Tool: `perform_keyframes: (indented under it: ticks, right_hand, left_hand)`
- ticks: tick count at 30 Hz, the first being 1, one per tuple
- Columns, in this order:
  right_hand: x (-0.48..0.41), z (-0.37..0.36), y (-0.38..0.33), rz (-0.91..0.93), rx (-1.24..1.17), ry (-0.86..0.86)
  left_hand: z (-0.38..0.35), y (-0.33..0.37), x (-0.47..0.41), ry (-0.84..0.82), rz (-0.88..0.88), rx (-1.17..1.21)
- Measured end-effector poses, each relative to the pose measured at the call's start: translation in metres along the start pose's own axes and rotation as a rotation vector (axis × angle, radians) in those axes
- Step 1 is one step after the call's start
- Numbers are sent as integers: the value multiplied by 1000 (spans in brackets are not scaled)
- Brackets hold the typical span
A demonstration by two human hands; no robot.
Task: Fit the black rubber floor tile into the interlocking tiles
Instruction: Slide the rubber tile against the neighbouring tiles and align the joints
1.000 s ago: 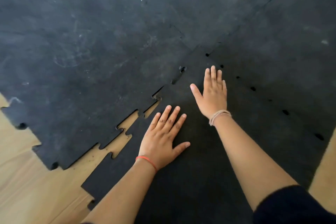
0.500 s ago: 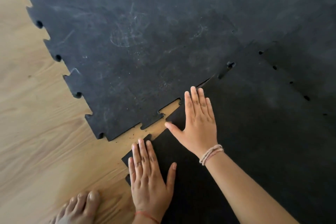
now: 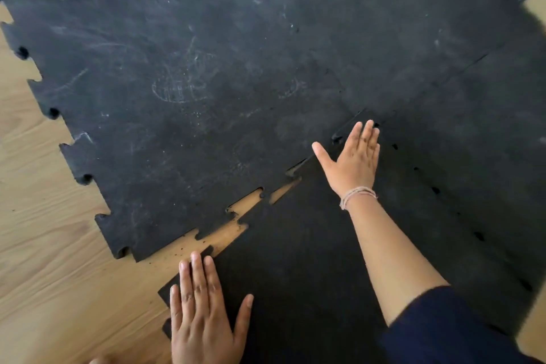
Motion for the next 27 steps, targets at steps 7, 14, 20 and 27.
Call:
perform_keyframes:
  ticks: [7, 14, 20, 27]
  right_hand:
    - [32, -14, -38, 233, -85, 4]
    - [99, -28, -64, 406, 6, -22]
    - [118, -27, -76, 593, 34, -53]
    - [124, -33, -75, 582, 0, -60]
  left_hand:
    - [6, -4, -2, 6, 132, -33]
    - [14, -24, -2, 91, 182, -4]
    - [14, -43, 16, 115, 393, 97]
    - [12, -39, 20, 192, 424, 329]
Point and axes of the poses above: each hand's wrist, its own x-axis away from the middle knuckle, its own z-axis out of the back of the hand, y = z × x, the point moved 6 cm from there along -x, towards the middle knuckle, and after that the axes turned 6 degrees about y, right-handed, at the moved point
